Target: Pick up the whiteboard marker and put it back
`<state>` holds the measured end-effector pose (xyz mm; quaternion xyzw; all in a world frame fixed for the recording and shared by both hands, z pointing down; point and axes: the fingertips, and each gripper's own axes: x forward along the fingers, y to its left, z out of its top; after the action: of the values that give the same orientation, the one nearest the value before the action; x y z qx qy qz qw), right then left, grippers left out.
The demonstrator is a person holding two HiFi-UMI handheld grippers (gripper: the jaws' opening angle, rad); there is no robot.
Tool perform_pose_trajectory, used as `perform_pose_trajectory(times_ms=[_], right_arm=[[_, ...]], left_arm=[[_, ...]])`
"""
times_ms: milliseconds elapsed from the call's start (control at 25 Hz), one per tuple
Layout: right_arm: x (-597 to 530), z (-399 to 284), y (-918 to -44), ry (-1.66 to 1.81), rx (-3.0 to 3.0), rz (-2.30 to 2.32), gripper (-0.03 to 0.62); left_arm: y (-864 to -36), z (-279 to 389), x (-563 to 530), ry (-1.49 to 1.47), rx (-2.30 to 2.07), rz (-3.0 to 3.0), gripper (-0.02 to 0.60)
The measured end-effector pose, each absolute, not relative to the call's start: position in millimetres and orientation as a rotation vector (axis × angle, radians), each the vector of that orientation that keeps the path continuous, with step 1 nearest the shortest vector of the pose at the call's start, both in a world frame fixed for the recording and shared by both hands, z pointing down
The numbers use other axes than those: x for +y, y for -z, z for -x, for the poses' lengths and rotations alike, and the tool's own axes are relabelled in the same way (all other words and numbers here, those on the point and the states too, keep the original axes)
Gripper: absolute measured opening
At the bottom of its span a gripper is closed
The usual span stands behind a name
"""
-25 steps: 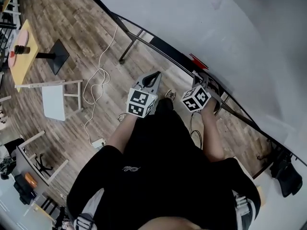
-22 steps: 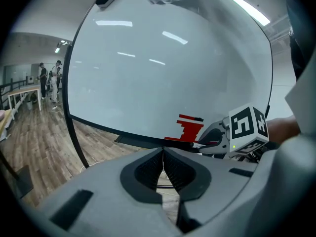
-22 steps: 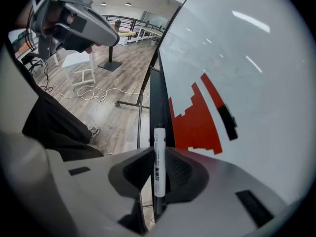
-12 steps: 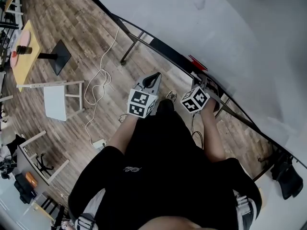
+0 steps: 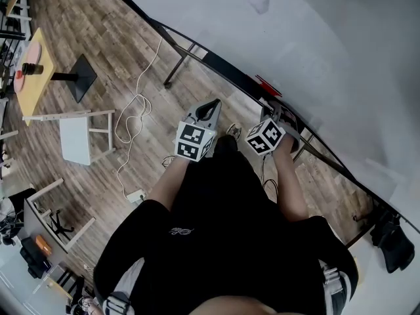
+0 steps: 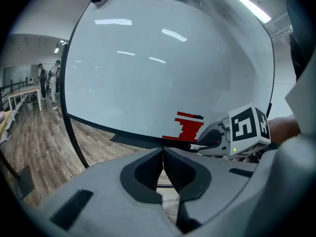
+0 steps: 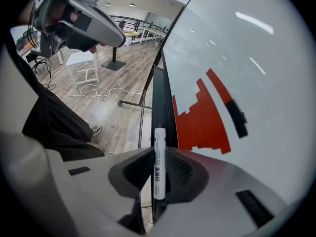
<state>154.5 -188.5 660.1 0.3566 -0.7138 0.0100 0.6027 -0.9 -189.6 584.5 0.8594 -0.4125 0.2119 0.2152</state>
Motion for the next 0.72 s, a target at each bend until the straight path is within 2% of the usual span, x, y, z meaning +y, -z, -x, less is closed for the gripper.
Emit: perform_pose_trajectory(times_ms=[520, 720], right_arm=[[-189, -155, -661, -0.009, -1.683, -0.845, 0.055], [-192, -153, -651, -0.006, -1.739, -0.915, 0.124]], left_arm=[[-587, -14, -191, -0.606, -1.133, -2.385, 0.008], [-590, -20, -189, -0.632, -1.123, -2.387, 0.008]])
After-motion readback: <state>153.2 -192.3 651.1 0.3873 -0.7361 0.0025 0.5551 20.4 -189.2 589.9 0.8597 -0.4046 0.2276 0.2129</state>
